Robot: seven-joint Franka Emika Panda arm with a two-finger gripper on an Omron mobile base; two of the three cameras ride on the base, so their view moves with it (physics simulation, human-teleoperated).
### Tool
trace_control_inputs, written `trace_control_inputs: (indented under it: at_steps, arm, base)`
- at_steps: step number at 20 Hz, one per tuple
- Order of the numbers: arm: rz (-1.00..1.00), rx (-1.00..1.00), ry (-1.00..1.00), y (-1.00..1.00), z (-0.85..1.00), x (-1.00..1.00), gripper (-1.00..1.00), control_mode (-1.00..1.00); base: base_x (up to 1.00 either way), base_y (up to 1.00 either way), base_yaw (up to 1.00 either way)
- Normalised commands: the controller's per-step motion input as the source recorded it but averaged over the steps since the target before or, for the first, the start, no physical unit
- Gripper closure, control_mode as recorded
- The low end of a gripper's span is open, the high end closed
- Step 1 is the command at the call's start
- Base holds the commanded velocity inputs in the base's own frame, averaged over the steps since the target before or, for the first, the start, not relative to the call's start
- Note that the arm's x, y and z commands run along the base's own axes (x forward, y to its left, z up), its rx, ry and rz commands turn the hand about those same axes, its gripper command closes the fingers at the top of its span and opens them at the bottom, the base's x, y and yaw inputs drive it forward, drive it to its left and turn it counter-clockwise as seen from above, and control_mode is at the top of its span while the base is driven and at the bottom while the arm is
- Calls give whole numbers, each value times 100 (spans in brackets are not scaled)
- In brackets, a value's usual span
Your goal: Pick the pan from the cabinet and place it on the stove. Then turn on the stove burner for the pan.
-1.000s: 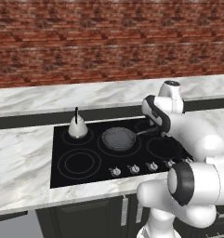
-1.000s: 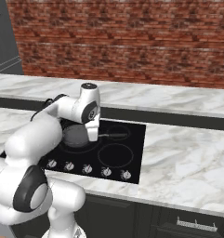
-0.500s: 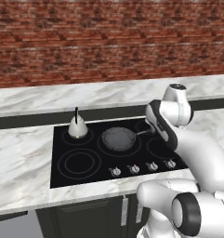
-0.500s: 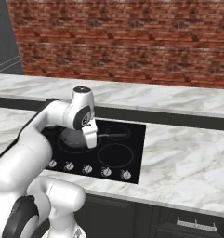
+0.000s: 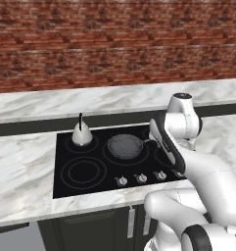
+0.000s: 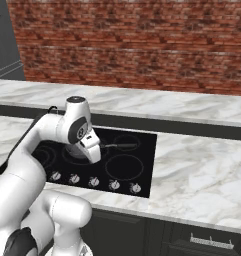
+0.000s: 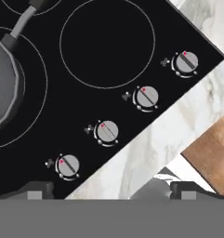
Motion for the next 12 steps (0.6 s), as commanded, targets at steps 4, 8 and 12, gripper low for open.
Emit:
trace_control_inputs:
  at_steps: [4, 8, 12]
  arm:
    - [18, -7, 1, 0, -9, -3, -100, -100]
    - [22, -2, 0, 0, -9, 0, -100, -100]
    - [24, 0, 4, 0, -11, 0, -100, -100]
  base:
    - [0, 0, 0]
    - [0, 0, 0]
    - [0, 0, 0]
